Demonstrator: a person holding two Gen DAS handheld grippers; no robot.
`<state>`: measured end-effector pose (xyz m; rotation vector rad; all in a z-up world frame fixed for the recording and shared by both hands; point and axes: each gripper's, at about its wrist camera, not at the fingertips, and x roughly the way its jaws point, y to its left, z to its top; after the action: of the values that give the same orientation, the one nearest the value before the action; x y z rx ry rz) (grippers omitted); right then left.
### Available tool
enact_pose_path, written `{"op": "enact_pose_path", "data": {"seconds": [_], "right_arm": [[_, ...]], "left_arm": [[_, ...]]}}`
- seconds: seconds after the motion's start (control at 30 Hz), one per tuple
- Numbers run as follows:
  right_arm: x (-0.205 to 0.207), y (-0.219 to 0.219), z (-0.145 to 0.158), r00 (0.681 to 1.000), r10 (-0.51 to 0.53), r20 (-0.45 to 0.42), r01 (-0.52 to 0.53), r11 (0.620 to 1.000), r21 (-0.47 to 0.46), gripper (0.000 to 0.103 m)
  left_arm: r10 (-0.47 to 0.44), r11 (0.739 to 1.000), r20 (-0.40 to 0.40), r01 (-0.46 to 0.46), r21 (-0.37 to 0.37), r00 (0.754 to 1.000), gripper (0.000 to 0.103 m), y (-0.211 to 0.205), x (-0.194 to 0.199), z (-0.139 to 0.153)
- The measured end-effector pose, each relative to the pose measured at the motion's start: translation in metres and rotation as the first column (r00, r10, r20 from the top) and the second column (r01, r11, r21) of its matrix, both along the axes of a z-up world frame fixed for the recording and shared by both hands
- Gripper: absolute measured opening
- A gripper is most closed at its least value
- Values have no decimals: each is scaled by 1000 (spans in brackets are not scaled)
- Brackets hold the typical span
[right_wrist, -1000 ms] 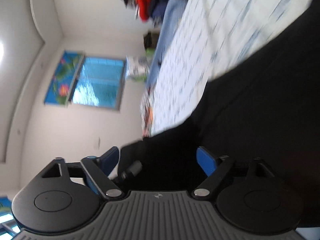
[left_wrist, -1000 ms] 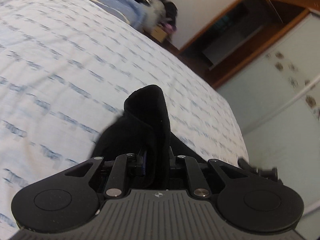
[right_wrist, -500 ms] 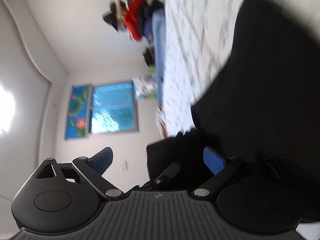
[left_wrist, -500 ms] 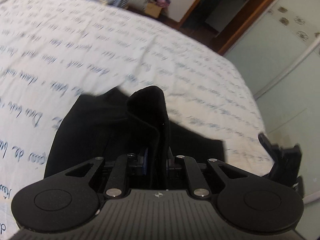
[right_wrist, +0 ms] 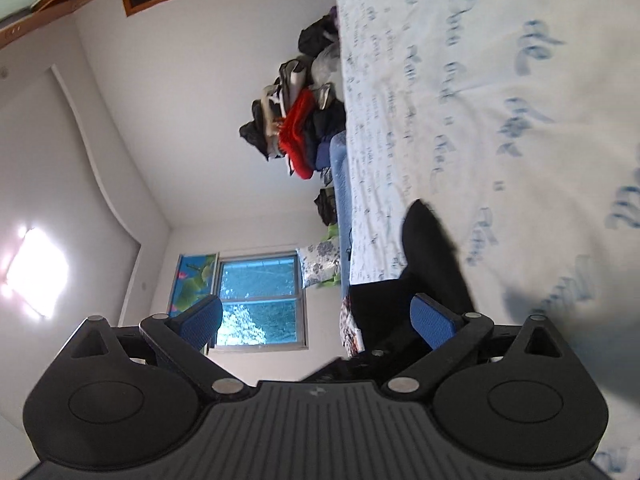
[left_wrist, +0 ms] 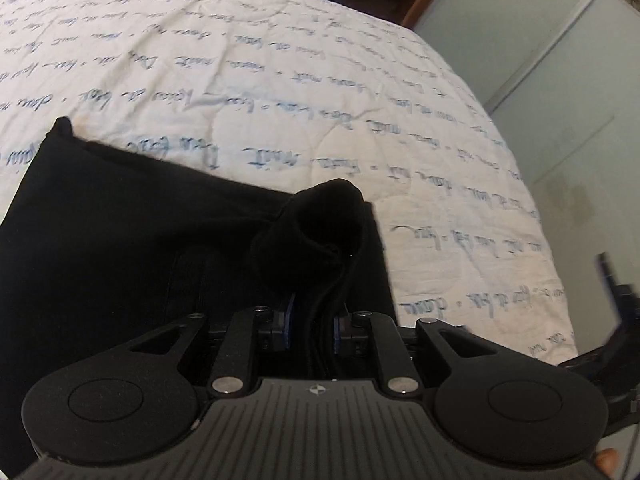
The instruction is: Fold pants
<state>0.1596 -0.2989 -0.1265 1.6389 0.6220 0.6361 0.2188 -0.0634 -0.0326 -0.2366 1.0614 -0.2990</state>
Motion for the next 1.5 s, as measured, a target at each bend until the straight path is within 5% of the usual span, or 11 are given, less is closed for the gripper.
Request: {"op": "enact_pose_path", "data": {"seconds": [0.17,0.33,0.47,0.57,0.7,0.9,1.07,1.1,1.2,1.3,1.5], "right_arm": [[-4,-8,-13,1000,4,-8,-4,1000,7,102],[-2,-6,-4,1000,26,5,-25,998,-56,102],[-1,-8,-2,1000,23,2,-22,996,-88,101],[1,-2,4,999,50,3,-49,989,-142,101],[10,11,17,991,133,-29,-135,949,-283,101],[23,34,26,971,228,-78,-240,883,-404,101],[28,59,32,949,301,-93,-303,794,-527,100],[29,64,34,944,317,-92,-313,770,-556,95],[31,83,42,919,375,-120,-353,649,-674,15],[33,100,45,893,439,-101,-348,530,-774,14],[44,89,81,885,463,-53,-291,461,-838,12]], "left_arm": [[-107,994,33,108,-24,994,55,-11,-4,-9],[-45,988,92,58,-143,995,56,6,-15,0],[27,981,185,9,-194,982,71,39,-41,24],[79,981,252,-30,-192,965,73,67,-65,35],[102,992,332,-73,-100,938,73,95,-91,41],[128,991,303,-107,-83,944,74,120,-103,26],[52,998,360,-64,23,932,74,111,-107,11],[38,998,370,-56,36,928,75,109,-107,8],[13,998,371,-33,50,928,79,101,-104,-2],[-6,997,375,-23,74,927,83,92,-105,-12],[-65,998,381,51,45,922,91,70,-114,-15]]}}
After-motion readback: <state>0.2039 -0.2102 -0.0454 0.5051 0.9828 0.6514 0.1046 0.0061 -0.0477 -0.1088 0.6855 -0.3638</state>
